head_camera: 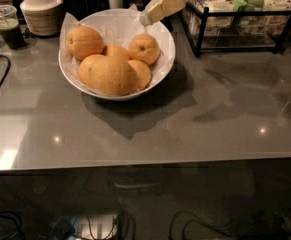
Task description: Pick orange from white bowl
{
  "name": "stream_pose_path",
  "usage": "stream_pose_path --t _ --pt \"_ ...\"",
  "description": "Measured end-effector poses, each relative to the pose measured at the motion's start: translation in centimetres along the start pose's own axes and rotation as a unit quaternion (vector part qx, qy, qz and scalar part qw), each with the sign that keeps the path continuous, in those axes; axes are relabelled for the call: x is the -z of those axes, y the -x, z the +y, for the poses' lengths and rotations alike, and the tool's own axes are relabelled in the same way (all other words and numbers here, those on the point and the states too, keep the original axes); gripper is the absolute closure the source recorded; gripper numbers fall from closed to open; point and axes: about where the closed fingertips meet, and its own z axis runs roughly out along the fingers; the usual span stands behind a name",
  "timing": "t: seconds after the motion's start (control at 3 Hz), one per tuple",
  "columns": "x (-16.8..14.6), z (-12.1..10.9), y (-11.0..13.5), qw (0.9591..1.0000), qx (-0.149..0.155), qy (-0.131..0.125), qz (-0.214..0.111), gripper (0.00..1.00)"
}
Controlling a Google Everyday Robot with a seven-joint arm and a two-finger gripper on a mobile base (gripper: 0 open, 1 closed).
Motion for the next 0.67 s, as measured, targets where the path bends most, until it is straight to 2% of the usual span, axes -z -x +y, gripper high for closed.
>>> stream_pose_path --t 0.33,0.67 --pt "-0.4 1.1 -0.3 0.9991 0.002 0.002 0.042 0.00" --pt "-1.0 3.2 -0.5 0.9954 0.007 0.007 0.095 0.00"
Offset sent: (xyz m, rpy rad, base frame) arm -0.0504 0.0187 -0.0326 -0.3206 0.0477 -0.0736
